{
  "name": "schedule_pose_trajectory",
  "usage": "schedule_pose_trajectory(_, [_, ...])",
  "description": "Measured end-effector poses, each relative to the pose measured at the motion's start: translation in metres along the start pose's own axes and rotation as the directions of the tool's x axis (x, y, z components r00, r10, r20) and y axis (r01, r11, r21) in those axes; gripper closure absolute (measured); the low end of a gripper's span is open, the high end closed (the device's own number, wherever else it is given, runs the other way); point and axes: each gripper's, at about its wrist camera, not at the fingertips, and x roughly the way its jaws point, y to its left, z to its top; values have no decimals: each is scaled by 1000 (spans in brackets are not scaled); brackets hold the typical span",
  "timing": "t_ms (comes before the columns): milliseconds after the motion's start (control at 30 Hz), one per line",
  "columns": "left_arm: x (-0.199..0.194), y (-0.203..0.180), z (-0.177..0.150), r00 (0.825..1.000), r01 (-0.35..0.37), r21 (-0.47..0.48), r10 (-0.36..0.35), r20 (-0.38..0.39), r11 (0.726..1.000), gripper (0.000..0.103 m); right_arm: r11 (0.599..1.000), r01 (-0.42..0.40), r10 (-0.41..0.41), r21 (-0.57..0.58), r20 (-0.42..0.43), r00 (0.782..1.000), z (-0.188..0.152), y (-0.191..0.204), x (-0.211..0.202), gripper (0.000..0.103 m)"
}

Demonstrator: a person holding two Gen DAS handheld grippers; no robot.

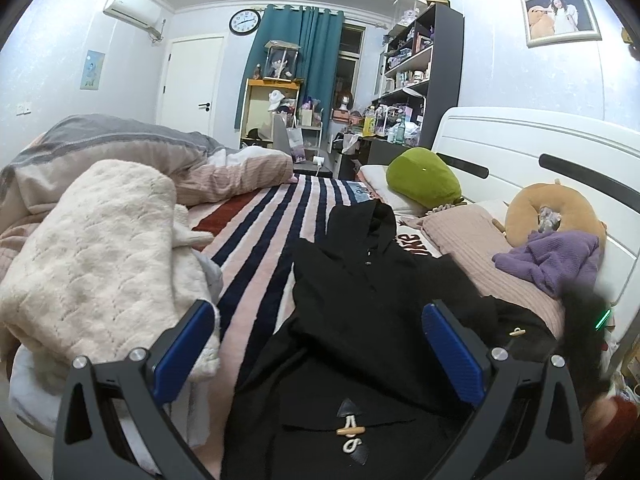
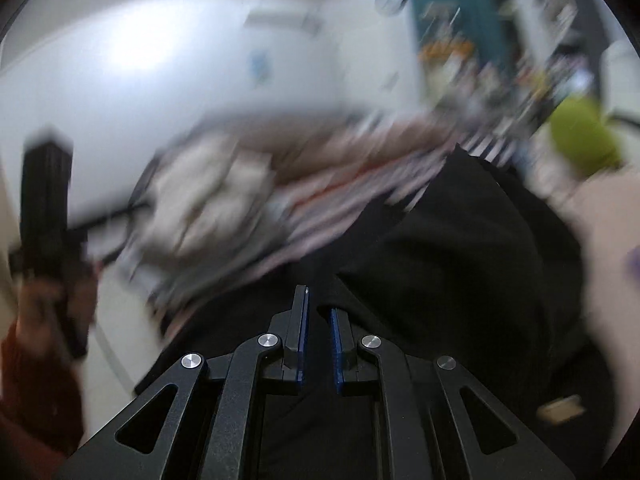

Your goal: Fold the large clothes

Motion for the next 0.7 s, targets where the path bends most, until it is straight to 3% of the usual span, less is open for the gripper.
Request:
schedule_pose_trajectory(100, [0,5,-2,1000,-4,-8,4,-6,1000,1,1000,-16,18,10,-193,981,-29,7,53,98])
schedule_pose_trajectory(200, [-1,7,-3,1000,-12,-6,12,-11,1000,1,1000,6,-4,4,-254,967,-49,11,68,97])
schedule_pose_trajectory(233, [-1,6,-4,1000,-14,-7,14,-12,1000,1,1000,8,-7,4,-250,968,-50,11,65,96])
schedule_pose_trajectory(333, [0,6,-6,1000,-13,-10,13,-18,1000,1,999,-2,9,41,-183,983,-39,9,31,78])
schedule_pose_trajectory(400, [2,5,-6,1000,-9,-16,9,-22,1000,1,998,-3,11,65,-118,993,-31,8,6,59])
schedule_pose_trajectory(500, [5,4,-7,1000,-5,-18,5,-27,1000,1,994,53,-51,99,-26,998,-28,-5,-37,36])
schedule_pose_trajectory(533, [6,3,-7,1000,-5,-17,4,-28,1000,1,988,95,-95,123,-6,995,-29,-14,-50,33])
schedule_pose_trajectory(600, [6,1,-7,1000,-2,-16,2,-30,1000,1,974,163,-164,158,-2,986,-30,-25,-58,17])
schedule_pose_trajectory(700, [5,-2,-7,1000,2,-16,-3,-30,1000,1,949,219,-215,226,-42,976,-41,-49,-52,15])
